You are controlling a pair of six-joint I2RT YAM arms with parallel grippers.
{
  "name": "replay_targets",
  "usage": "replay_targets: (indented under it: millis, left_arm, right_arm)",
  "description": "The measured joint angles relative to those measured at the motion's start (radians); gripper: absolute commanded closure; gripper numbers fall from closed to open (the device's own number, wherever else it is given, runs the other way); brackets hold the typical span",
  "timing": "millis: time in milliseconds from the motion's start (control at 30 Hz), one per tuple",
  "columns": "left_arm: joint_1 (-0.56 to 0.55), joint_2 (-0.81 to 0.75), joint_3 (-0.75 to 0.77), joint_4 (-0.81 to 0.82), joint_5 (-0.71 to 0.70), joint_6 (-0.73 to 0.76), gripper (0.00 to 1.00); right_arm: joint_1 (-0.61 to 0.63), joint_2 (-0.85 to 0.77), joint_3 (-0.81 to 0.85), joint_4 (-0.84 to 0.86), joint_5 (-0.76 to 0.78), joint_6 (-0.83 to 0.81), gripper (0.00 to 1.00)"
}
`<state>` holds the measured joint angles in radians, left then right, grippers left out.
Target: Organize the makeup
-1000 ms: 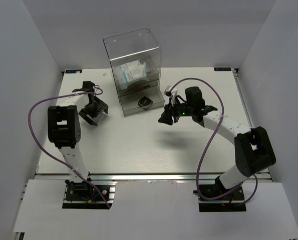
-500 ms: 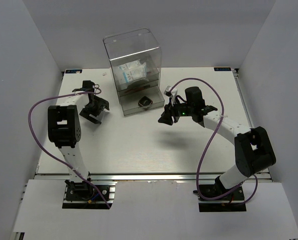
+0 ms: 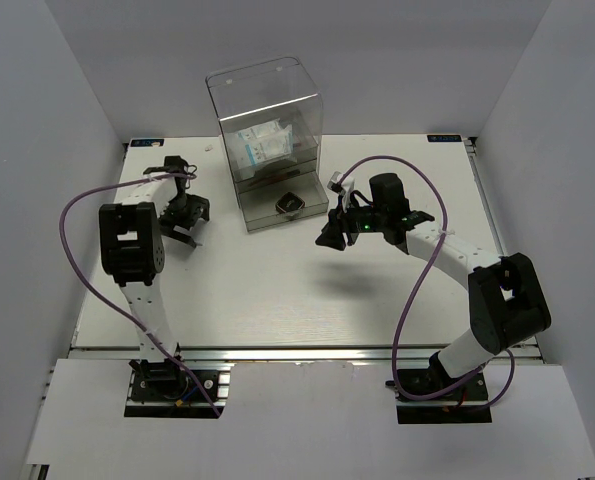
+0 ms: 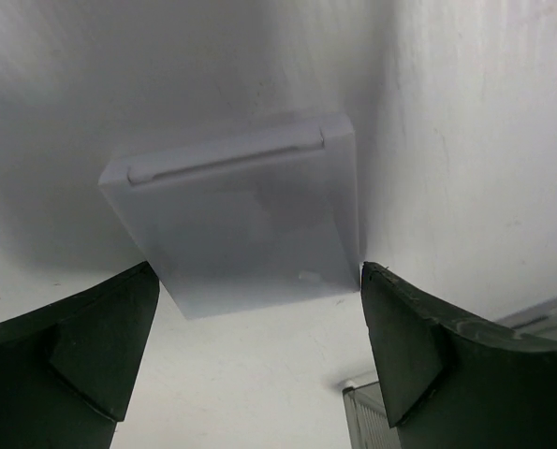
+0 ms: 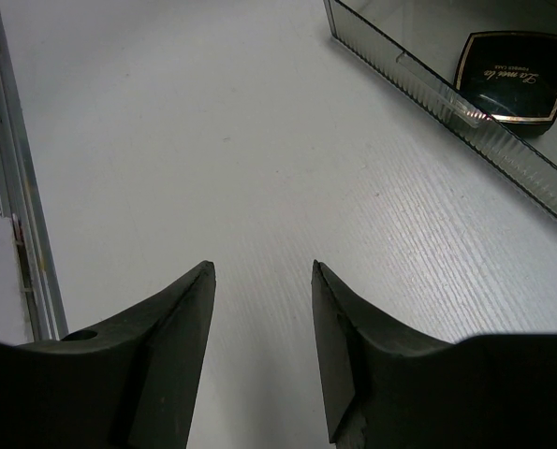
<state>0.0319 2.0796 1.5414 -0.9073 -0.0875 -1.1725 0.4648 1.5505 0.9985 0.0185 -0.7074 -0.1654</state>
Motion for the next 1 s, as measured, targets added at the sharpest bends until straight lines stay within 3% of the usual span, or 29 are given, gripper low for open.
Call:
replay_targets:
  millis: [133,400,533,633,700,800,1000]
  left_arm:
    - [0.0,0.06,0.084,-0.087,-0.047,-0.008,0.02]
    - [0.004,0.05,0.063,-0.103,-0.084,-0.018,0.09]
    - [0.005,0.01,0.002,-0.076,-0.099,-0.016,0.21]
    - [0.005,-0.024,-0.05,-0.048,-0.105,-0.002,0.41]
    - [0.005,-0.056,-0.094,-0.021,-0.107,0.025,0.62]
    - [0.005,-0.113,-0.17,0.031,-0.098,0.07,0.8]
    - [-0.04,-0.275,-0.355,0.163,-0.038,0.166,0.9]
  right_arm:
    - [0.0,0.0,0.0,0.0,-0.001,0.0,0.49]
    - [-0.001,0.0,0.0,0.001,-0.003,0.0,0.48]
    - [-0.001,0.0,0.0,0.001,-0.003,0.0,0.48]
    - [-0.003,0.0,0.0,0.001,-0.004,0.0,0.48]
    - [-0.004,0.0,0.0,0.001,-0.006,0.0,0.49]
    - [-0.005,0.0,0.0,0.0,-0.007,0.0,0.48]
    - [-0.006,0.0,0.0,-0.002,-0.01,-0.003,0.48]
